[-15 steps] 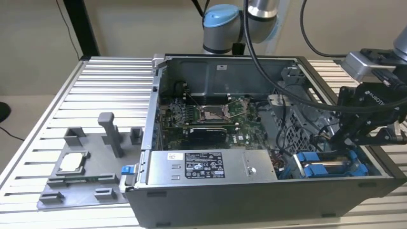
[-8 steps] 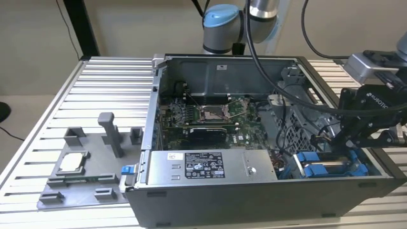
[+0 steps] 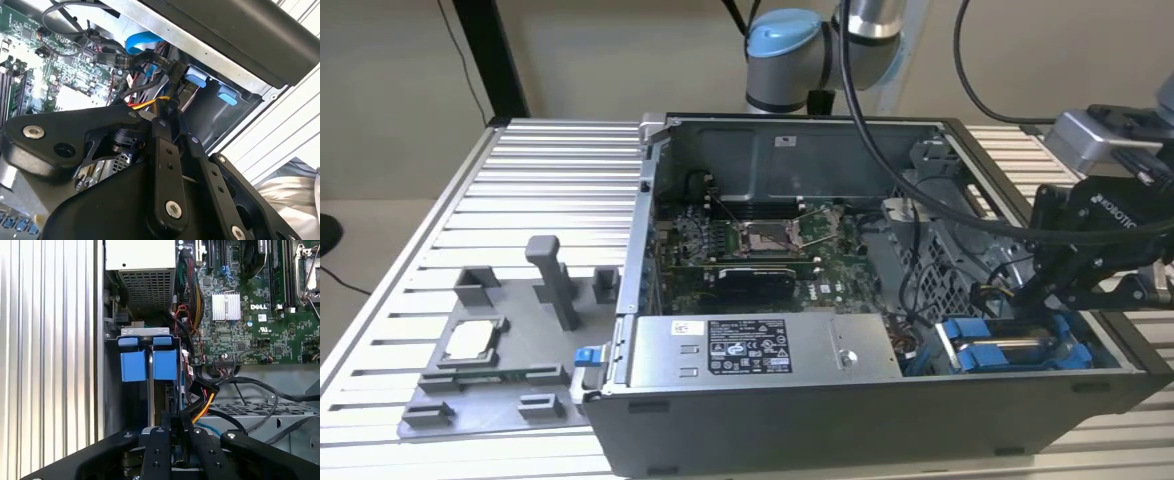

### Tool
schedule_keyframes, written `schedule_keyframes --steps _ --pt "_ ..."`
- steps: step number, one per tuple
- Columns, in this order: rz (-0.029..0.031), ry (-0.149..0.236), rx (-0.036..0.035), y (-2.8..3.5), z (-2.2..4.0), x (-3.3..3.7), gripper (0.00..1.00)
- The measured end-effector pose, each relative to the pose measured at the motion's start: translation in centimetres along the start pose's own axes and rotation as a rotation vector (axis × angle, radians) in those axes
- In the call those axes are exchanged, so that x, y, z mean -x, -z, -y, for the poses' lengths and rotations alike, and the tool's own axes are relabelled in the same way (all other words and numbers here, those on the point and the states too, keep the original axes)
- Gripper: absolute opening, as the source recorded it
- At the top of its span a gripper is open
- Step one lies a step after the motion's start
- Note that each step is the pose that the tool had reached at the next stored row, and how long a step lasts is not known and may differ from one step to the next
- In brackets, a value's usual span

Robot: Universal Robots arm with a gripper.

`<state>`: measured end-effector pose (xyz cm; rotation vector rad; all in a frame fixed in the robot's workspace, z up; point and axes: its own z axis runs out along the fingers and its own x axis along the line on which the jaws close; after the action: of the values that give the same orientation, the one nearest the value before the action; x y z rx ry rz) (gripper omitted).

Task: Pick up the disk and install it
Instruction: 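Insert the first disk wire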

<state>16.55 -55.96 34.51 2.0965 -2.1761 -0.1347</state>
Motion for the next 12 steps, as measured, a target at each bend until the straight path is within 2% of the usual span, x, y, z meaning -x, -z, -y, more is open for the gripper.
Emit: schedule_keyframes --steps 12 --pt "0.0000 0.000 0.0003 -0.03 0.37 0.01 0.00"
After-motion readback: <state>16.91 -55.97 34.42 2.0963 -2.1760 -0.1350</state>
